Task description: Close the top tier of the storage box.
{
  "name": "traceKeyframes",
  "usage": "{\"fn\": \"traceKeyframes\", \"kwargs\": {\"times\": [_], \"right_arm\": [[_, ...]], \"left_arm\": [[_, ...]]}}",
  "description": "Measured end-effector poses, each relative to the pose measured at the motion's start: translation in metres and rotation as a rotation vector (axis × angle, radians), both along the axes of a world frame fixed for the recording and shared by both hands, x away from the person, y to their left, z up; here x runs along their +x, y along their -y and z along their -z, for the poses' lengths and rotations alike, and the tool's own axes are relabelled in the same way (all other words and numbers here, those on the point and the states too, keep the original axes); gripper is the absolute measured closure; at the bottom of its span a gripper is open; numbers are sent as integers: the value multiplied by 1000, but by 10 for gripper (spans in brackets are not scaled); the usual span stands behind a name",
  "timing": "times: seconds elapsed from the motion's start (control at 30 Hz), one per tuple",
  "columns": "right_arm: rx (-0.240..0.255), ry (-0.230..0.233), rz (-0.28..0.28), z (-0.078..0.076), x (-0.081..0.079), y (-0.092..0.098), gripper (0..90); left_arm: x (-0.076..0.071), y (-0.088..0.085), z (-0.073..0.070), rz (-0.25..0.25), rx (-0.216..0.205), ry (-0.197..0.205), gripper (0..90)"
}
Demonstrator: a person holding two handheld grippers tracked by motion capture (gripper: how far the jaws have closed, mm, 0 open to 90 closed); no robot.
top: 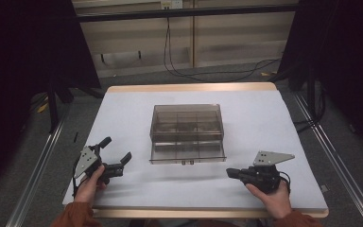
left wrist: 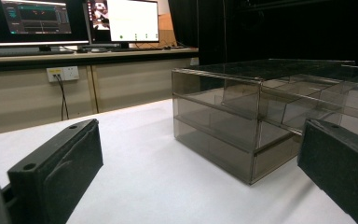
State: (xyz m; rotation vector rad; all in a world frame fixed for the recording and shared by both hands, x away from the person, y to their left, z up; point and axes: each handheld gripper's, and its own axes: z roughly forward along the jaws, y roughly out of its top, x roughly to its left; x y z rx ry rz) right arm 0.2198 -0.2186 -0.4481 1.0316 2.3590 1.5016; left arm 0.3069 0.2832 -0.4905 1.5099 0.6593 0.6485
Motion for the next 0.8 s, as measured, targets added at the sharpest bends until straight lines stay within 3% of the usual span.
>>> {"fn": "traceKeyframes", "kwargs": {"times": [0.8], "right_arm": [[-5,-17,-143,2,-1,-41,900]], "left_arm": [[0,0,0,-1,1,1,0]]}}
